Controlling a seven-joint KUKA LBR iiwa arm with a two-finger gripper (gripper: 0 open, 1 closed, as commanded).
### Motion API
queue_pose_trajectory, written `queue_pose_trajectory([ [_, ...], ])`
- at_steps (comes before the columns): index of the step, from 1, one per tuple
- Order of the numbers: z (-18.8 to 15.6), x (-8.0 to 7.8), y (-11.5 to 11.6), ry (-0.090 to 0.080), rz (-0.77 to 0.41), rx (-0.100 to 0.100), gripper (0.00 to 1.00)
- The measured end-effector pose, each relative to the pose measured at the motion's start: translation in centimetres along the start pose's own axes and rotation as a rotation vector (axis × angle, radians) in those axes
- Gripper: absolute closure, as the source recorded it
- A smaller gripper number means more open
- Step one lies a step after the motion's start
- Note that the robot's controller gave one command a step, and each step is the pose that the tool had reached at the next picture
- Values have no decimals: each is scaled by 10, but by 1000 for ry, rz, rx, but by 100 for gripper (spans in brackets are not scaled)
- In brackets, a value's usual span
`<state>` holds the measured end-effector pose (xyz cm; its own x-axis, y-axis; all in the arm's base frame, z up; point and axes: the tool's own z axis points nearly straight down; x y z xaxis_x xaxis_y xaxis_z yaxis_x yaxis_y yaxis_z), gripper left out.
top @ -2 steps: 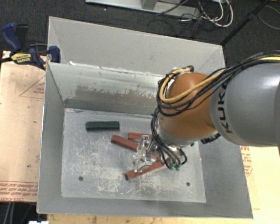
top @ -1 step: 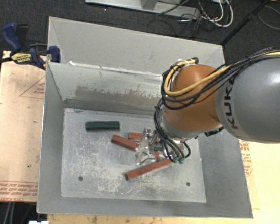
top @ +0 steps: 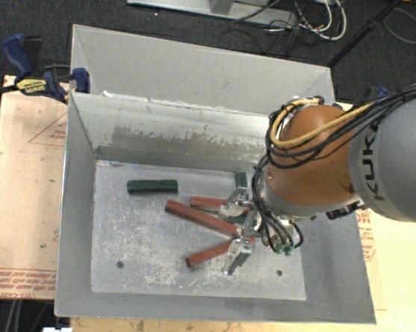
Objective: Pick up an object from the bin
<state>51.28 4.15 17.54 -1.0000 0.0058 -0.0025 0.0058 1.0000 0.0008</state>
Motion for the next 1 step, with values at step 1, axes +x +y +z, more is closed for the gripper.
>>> queue_pose_trajectory([
  [1, 1, 0, 1, 1, -1, 0, 0],
])
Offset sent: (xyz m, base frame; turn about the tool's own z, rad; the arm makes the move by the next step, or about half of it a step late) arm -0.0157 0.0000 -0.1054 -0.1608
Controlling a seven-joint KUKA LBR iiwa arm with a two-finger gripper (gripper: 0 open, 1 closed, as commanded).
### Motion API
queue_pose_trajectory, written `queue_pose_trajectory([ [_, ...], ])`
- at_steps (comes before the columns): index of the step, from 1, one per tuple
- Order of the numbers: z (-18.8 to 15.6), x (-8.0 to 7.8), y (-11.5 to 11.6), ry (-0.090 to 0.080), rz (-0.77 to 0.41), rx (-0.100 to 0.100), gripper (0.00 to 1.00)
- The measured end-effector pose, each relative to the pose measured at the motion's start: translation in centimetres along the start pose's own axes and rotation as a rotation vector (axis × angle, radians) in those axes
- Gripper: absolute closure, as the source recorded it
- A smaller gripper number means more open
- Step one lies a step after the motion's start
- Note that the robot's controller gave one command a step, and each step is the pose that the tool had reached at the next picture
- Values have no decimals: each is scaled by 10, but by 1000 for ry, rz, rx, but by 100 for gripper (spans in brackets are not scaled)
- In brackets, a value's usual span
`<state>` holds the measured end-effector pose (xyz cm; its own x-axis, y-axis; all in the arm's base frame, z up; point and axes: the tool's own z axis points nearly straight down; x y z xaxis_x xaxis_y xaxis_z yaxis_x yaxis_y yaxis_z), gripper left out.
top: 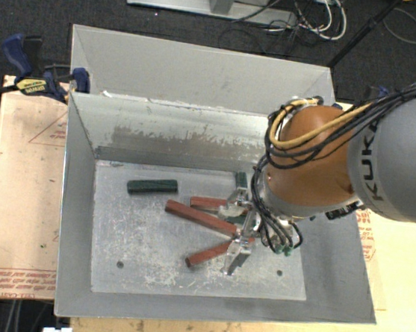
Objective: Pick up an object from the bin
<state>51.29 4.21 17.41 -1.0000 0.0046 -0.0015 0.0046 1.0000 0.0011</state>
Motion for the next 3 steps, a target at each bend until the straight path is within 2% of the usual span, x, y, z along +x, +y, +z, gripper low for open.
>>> queue_pose_trajectory([
  [1, 98, 11, 1, -11, -158, -1, 100],
  [2, 98, 11, 1, -11, -158, -1, 100],
  [3, -60, 12, 5, -2, -154, 0, 100],
])
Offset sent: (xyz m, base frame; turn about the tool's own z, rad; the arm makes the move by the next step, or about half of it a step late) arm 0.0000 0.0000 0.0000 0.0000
